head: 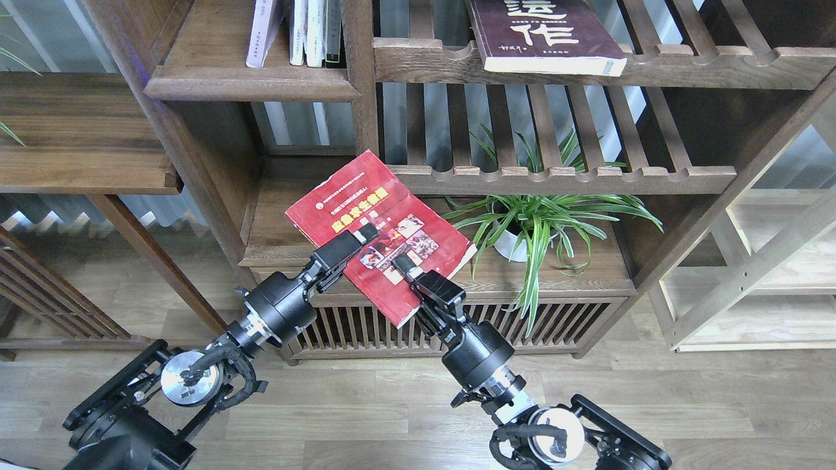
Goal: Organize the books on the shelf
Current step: 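Hold the red book between both grippers in front of the shelf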
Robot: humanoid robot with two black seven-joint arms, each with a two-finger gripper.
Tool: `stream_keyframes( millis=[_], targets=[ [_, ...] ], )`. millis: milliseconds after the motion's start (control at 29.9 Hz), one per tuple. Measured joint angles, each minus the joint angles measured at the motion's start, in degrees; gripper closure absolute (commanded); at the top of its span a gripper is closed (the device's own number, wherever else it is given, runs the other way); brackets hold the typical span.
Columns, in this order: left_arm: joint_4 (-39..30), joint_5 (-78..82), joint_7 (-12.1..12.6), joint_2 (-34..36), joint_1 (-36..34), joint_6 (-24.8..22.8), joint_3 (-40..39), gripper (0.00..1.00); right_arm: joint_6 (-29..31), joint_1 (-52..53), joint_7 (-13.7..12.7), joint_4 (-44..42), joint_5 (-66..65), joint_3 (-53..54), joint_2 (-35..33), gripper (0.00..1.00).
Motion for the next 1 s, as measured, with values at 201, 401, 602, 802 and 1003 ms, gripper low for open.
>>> stream_keyframes(
  millis=[201,401,602,802,1003],
  targets=[
    [-0.26,-0.11,0.01,0.00,-0.07,0.00,-0.03,0.98,0.00,0.00,0.00,0.02,-0.03,0.00,0.00,0.94],
    [-0.45,-0.11,0.01,0.00,-0.09,0.01,-0.03,0.97,0.00,0.00,0.00,0.02,-0.07,0.00,0.00,0.73],
    [-0.62,-0.09,0.01,-0.03,-0.17,0.02,0.09,0.97,0.00,0.02,-0.51,0.05,-0.35,-0.06,0.10,0.52],
    [-0.62,-0.10,-0.11,0.24,-0.09,0.03,0.04,0.97,0.00,-0.09,-0.09,-0.06,-0.10,0.56,0.02,0.39],
    [-1.24,-0.10,-0.02,1.01,0.12,0.03,-0.06,0.96,0.00,-0.16,-0.09,-0.59,-0.01,1.31,0.01,0.25]
  ],
)
